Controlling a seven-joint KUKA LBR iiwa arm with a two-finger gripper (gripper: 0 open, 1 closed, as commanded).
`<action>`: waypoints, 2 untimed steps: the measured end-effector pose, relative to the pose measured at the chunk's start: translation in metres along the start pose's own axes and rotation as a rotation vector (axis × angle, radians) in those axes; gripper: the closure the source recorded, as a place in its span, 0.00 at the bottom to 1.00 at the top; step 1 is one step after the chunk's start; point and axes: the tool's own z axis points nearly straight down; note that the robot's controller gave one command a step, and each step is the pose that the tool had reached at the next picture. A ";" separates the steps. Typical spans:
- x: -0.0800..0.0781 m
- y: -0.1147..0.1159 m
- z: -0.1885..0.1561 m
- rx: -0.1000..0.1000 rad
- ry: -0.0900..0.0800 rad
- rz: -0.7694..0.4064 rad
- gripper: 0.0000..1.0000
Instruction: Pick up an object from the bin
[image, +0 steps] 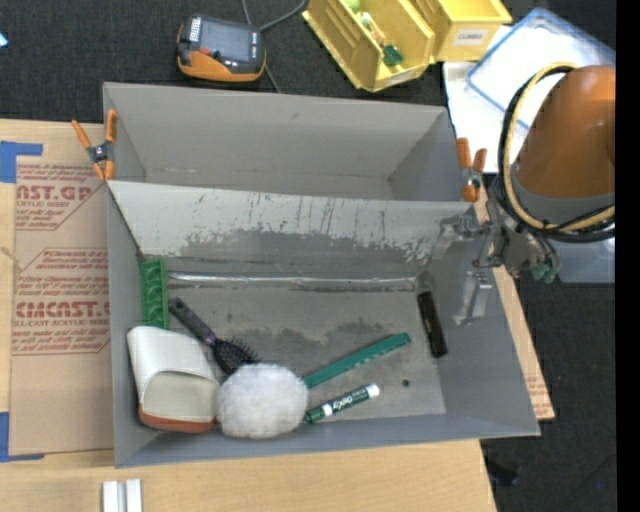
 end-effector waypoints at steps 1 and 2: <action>-0.001 0.001 -0.005 0.001 -0.008 -0.001 0.00; -0.003 0.107 0.021 0.001 -0.008 -0.033 0.00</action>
Offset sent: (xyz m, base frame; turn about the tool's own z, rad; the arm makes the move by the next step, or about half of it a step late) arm 0.0035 0.1552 -0.0332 -0.0506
